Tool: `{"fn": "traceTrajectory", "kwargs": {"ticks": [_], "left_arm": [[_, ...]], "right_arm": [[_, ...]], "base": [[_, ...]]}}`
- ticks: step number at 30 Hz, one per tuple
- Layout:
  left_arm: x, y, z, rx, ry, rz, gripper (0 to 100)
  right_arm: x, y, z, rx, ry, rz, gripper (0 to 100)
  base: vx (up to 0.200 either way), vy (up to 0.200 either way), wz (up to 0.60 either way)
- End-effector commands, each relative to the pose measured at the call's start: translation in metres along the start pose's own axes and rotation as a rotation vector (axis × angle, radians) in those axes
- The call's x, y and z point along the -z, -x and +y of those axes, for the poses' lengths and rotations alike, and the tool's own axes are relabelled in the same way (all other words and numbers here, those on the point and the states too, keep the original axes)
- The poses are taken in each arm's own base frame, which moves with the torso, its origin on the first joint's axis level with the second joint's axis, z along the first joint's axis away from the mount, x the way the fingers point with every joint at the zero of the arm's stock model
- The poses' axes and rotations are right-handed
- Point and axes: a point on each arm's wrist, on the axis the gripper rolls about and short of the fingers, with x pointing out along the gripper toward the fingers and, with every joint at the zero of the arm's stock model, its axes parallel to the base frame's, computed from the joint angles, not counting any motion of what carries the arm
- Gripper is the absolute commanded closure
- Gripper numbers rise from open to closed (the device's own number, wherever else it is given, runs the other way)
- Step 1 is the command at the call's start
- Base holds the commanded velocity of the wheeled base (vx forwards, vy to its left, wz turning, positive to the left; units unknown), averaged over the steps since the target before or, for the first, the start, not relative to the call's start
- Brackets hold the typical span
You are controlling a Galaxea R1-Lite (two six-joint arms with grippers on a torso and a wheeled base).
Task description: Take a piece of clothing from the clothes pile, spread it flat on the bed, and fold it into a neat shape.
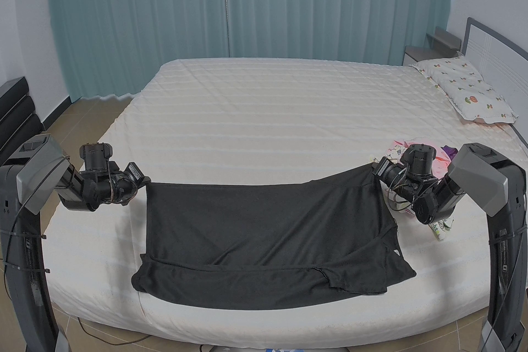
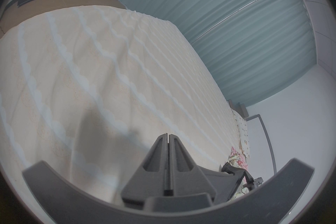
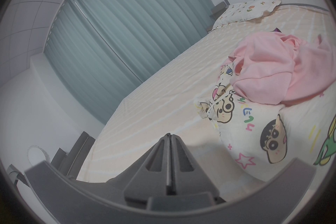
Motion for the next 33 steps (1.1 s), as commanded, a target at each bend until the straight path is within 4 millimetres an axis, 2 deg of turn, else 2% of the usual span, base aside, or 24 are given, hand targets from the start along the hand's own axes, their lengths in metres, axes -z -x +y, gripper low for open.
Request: {"fn": "traceTrajectory", "kwargs": {"ticks": [1,3,7,21,27,33], "left_arm": [[0.000,0.006,-0.003,0.016,-0.006,-0.006,100],[-0.001,0.007,-0.003,0.020,-0.009,-0.012,100],[-0.003,0.008,-0.002,0.018,-0.005,-0.018,100],[-0.007,0.014,-0.007,0.023,-0.011,-0.027,100],[-0.008,0.024,-0.015,0.030,-0.029,-0.035,100],[-0.006,0.030,-0.022,0.036,-0.036,-0.036,100]], "right_arm": [[-0.002,0.011,0.007,-0.035,0.002,0.019,100],[-0.009,0.015,0.011,-0.051,0.003,0.003,100],[-0.011,0.018,0.013,-0.055,0.004,-0.002,100],[-0.009,0.019,0.009,-0.044,0.002,0.007,100],[-0.014,0.037,0.012,-0.049,0.006,0.033,100],[-0.016,0.046,0.010,-0.052,0.002,0.041,100]], "base": [[0.000,0.000,0.00],[0.000,0.000,0.00],[0.000,0.000,0.00],[0.000,0.000,0.00],[0.000,0.000,0.00],[0.000,0.000,0.00]]}}
